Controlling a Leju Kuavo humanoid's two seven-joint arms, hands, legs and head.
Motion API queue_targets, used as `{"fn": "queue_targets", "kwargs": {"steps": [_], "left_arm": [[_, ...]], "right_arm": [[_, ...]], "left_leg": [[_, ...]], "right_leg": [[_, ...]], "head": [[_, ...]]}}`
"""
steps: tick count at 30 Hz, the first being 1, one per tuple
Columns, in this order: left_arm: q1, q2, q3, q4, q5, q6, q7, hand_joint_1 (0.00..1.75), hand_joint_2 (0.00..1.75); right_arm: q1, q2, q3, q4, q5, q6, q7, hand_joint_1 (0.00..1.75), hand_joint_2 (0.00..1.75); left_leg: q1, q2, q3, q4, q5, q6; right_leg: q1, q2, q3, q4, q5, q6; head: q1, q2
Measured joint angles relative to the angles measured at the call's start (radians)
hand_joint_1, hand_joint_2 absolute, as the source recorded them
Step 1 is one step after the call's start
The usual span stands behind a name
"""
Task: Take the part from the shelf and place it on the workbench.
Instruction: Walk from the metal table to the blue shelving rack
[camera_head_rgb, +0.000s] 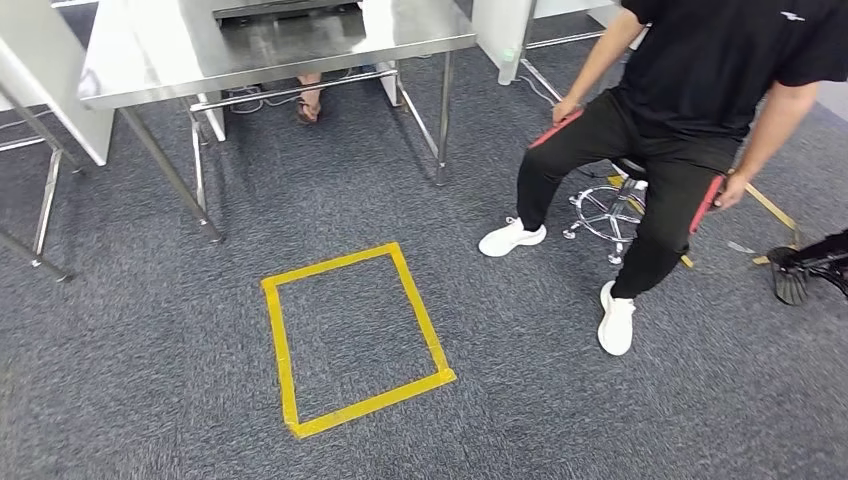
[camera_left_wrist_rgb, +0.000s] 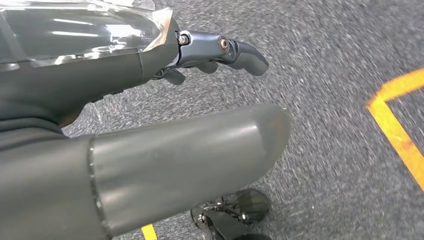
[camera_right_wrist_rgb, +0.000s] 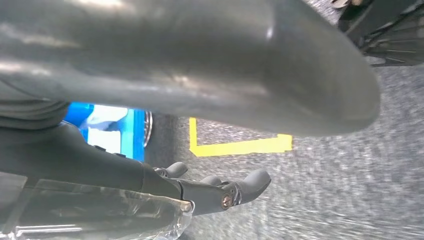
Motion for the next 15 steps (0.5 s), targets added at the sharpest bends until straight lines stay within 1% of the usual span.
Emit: {"fn": "queue_targets", "kwargs": {"steps": [1, 2, 3, 4, 5, 6, 7, 8, 9, 10, 11, 12, 13, 14, 15], "left_arm": [[0.0, -0.001, 0.0, 0.0, 0.0, 0.0, 0.0, 0.0, 0.0], [0.0, -0.002, 0.0, 0.0, 0.001, 0.001, 0.0, 0.0, 0.0], [0.0, -0.001, 0.0, 0.0, 0.001, 0.001, 0.0, 0.0, 0.0], [0.0, -0.001, 0.0, 0.0, 0.001, 0.002, 0.0, 0.0, 0.0], [-0.001, 0.0, 0.0, 0.0, 0.001, 0.003, 0.0, 0.0, 0.0], [-0.002, 0.0, 0.0, 0.0, 0.001, 0.003, 0.0, 0.0, 0.0], [-0.004, 0.0, 0.0, 0.0, 0.001, 0.003, 0.0, 0.0, 0.0], [-0.005, -0.001, 0.0, 0.0, 0.001, 0.003, 0.0, 0.0, 0.0], [-0.006, -0.001, 0.0, 0.0, 0.001, 0.004, 0.001, 0.0, 0.0], [-0.006, 0.0, 0.0, 0.0, 0.001, 0.004, 0.001, 0.0, 0.0], [-0.004, 0.0, 0.0, 0.0, 0.001, 0.004, 0.001, 0.0, 0.0], [-0.003, 0.0, 0.0, 0.0, 0.0, 0.005, 0.001, 0.0, 0.0], [-0.001, 0.0, 0.0, 0.0, 0.0, 0.005, 0.002, 0.0, 0.0], [0.001, 0.0, 0.0, 0.0, 0.0, 0.006, 0.003, 0.0, 0.0], [0.001, 0.0, 0.0, 0.0, 0.0, 0.008, 0.003, 0.0, 0.0]], "right_arm": [[0.001, -0.002, 0.0, 0.0, 0.002, 0.001, 0.0, 0.0, 0.0], [0.001, -0.003, 0.0, 0.0, 0.004, 0.001, 0.0, 0.0, 0.0], [0.0, -0.003, 0.0, 0.0, 0.006, 0.003, 0.0, 0.0, 0.0], [-0.002, -0.003, 0.0, 0.0, 0.007, 0.004, 0.0, 0.0, 0.0], [-0.002, -0.003, 0.0, 0.0, 0.007, 0.006, -0.001, 0.0, 0.0], [-0.002, -0.003, 0.0, 0.0, 0.008, 0.007, -0.002, 0.0, 0.0], [0.0, -0.003, 0.0, 0.0, 0.009, 0.007, -0.003, 0.0, 0.0], [0.002, -0.004, 0.0, 0.0, 0.01, 0.007, -0.003, 0.0, 0.0], [0.002, -0.004, 0.0, 0.0, 0.011, 0.008, -0.003, 0.0, 0.0], [0.001, -0.004, 0.0, 0.0, 0.012, 0.008, -0.003, 0.0, 0.0], [0.001, -0.003, 0.0, 0.0, 0.012, 0.008, -0.003, 0.0, 0.0], [0.0, -0.003, 0.0, 0.0, 0.013, 0.008, -0.003, 0.0, 0.0], [-0.001, -0.003, 0.0, 0.0, 0.013, 0.009, -0.003, 0.0, 0.0], [0.0, -0.003, 0.0, 0.0, 0.014, 0.01, -0.002, 0.0, 0.0], [0.0, -0.003, 0.0, 0.0, 0.015, 0.01, -0.002, 0.0, 0.0]], "left_leg": [[0.003, 0.011, 0.001, 0.003, -0.002, -0.004], [0.005, 0.022, 0.001, 0.008, -0.005, -0.011], [0.005, 0.031, 0.0, 0.015, -0.011, -0.02], [0.004, 0.04, 0.0, 0.02, -0.015, -0.029], [0.001, 0.048, 0.001, 0.024, -0.018, -0.037], [0.001, 0.055, 0.002, 0.026, -0.019, -0.043], [0.003, 0.061, 0.004, 0.026, -0.02, -0.048], [0.007, 0.054, 0.003, 0.031, -0.027, -0.052], [0.01, 0.036, -0.005, 0.05, -0.045, -0.056], [0.012, 0.011, -0.021, 0.089, -0.075, -0.057], [0.013, -0.016, -0.049, 0.151, -0.114, -0.057], [0.012, -0.034, -0.082, 0.224, -0.152, -0.055], [0.011, -0.042, -0.112, 0.287, -0.177, -0.052], [0.01, -0.047, -0.13, 0.323, -0.183, -0.048], [0.01, -0.049, -0.129, 0.32, -0.167, -0.042]], "right_leg": [[-0.006, -0.009, 0.028, -0.056, 0.027, 0.015], [-0.012, -0.028, 0.066, -0.129, 0.056, 0.029], [-0.012, -0.046, 0.097, -0.19, 0.079, 0.034], [-0.011, -0.057, 0.117, -0.229, 0.093, 0.03], [-0.008, -0.061, 0.121, -0.244, 0.099, 0.021], [-0.003, -0.053, 0.116, -0.241, 0.1, 0.008], [-0.004, -0.042, 0.112, -0.239, 0.101, -0.003], [-0.006, -0.034, 0.11, -0.238, 0.103, -0.011], [-0.007, -0.026, 0.11, -0.238, 0.105, -0.019], [-0.008, -0.017, 0.11, -0.238, 0.109, -0.028], [-0.006, -0.008, 0.106, -0.238, 0.112, -0.034], [-0.002, 0.002, 0.103, -0.238, 0.115, -0.04], [0.002, 0.013, 0.1, -0.238, 0.116, -0.044], [0.006, 0.026, 0.098, -0.238, 0.118, -0.046], [0.01, 0.038, 0.098, -0.237, 0.118, -0.046]], "head": [[0.0, 0.0], [0.001, 0.0], [0.001, 0.0], [0.001, 0.0], [0.0, 0.0], [-0.001, 0.0], [-0.003, 0.0], [-0.004, 0.0], [-0.004, 0.0], [-0.005, 0.0], [-0.007, 0.0], [-0.007, 0.0], [-0.007, 0.0], [-0.008, 0.0], [-0.008, 0.0]]}}
